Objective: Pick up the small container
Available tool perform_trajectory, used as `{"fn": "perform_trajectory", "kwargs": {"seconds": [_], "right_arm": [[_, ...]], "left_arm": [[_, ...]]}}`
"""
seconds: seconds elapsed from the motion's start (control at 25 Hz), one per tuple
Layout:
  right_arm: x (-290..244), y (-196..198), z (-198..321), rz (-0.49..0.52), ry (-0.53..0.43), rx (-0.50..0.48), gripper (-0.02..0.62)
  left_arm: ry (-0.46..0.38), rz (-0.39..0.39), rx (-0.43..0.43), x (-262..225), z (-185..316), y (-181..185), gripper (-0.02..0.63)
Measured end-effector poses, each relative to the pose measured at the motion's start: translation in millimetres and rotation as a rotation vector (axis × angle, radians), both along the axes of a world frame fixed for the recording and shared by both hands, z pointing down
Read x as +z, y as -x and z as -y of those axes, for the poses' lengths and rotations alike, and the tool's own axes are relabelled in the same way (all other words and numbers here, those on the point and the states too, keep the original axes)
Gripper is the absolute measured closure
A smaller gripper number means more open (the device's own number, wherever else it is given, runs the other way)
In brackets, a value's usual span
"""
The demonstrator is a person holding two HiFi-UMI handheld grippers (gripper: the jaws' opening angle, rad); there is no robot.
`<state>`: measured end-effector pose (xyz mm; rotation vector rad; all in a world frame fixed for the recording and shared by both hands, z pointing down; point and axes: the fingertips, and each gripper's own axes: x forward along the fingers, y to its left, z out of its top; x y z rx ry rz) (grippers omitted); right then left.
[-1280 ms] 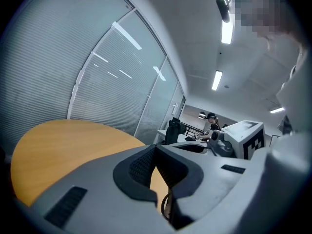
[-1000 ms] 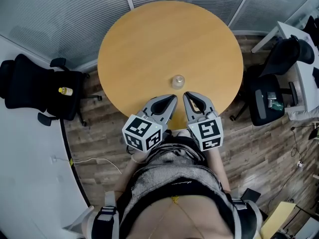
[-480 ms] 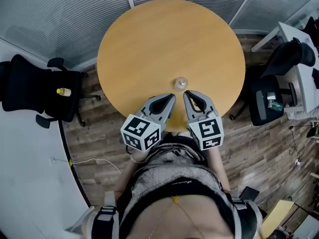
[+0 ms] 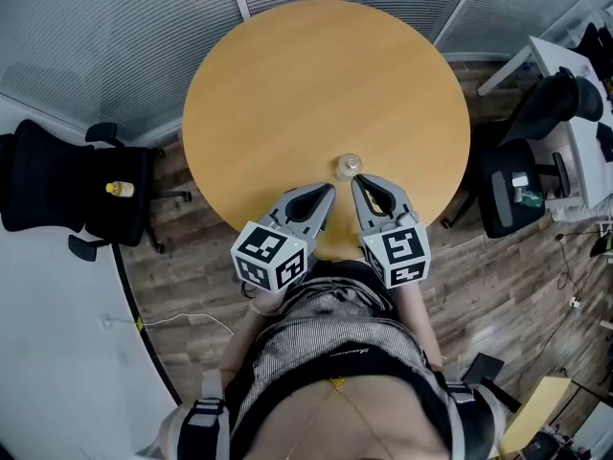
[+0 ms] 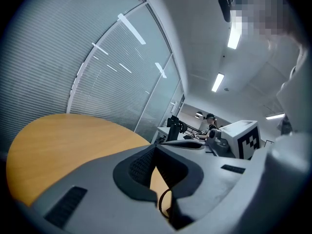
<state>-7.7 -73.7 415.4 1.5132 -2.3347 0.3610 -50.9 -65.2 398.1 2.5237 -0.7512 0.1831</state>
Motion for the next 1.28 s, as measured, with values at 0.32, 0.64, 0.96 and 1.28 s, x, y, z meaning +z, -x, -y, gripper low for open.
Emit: {"fn": "perform_trajectory", "kwargs": {"seconds": [0.32, 0.64, 0.96, 1.28], "right_arm": [[9.0, 9.1, 6.2, -0.001, 0.020, 0.015, 0.569], [14.8, -5.9, 12.4, 0.027, 0.036, -0.014, 0.569], [3.0, -33.5, 32.0, 0.008, 0.015, -0.142, 0.569], [-7.3, -66.5, 41.6, 0.024, -0.017, -0.217, 0.569]], "left_arm": [[0.022, 0.012, 0.032, 11.6, 8.5, 6.4, 0.600], [0.036, 0.034, 0.000, 16.1, 14.3, -10.3, 0.600], [0.047, 0.046, -0.114, 14.4, 25.4, -33.9, 0.600], [0.025, 0.046, -0.185, 5.8, 35.2, -61.0, 0.600]]}}
